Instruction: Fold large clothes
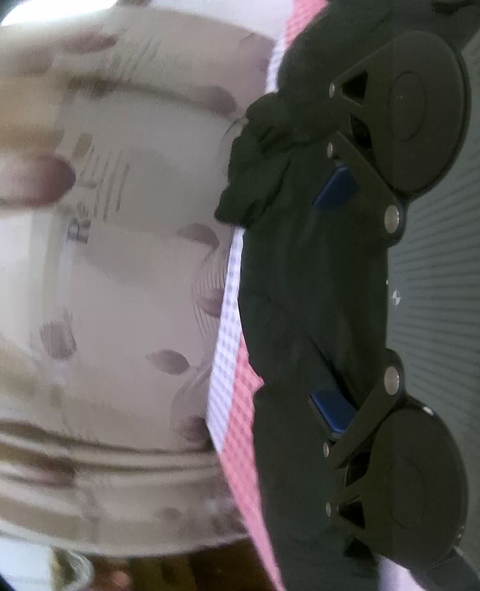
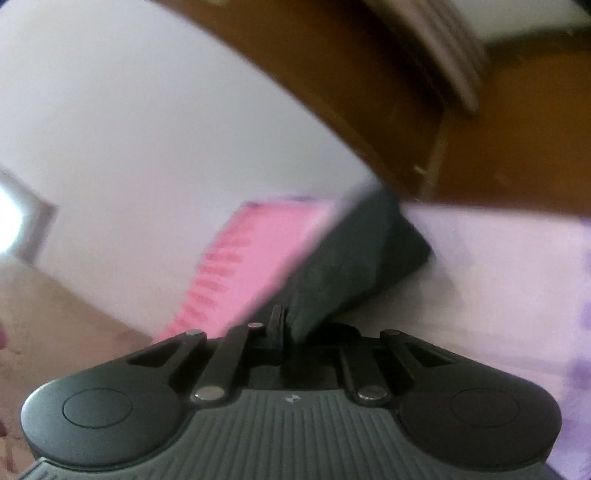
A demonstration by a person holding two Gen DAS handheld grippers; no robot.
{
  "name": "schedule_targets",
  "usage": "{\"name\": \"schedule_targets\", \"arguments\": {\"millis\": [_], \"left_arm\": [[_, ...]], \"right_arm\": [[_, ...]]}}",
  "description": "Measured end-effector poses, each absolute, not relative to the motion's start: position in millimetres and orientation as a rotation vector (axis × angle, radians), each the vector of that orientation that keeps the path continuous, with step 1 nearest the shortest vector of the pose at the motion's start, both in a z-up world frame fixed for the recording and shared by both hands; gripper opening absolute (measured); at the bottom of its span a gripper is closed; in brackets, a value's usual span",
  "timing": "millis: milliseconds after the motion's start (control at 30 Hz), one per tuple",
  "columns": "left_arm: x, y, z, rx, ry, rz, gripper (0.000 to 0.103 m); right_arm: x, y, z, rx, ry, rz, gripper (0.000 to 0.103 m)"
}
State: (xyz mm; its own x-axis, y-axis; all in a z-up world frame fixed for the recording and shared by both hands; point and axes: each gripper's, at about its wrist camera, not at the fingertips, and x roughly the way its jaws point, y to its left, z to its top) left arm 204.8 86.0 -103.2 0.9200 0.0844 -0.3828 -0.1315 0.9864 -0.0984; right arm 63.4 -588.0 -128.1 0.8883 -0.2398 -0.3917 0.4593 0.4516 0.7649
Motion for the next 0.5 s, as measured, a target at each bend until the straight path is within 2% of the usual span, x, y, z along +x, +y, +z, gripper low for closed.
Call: {"name": "schedule_targets", "arguments": {"millis": [167,267,400,500], "left_arm": [[210.7,110.8,-107.0,-0.263,0.430,0.140,0.103],[211.4,126.1,-110.8,-0.350,0.449,0.159,0.103],[209.8,136.2,-113.3,-0.406,0.451,0.181,0.103],[207.8,136.2,-112.8,-0.402,0.443,0.180,0.103]], "right_arm": [[125.8,-507.6,-37.3,0.860,0.146,-0.166,0.009],[164.0,-441.4,-5.8,0.791,0.140,0.015,0.009],[204.0,-352.7,4.4,0.715,0.184,0.216,0.009],[229.6,-283.8,-8.6,0.631,0.258,0.329,0.009]]}}
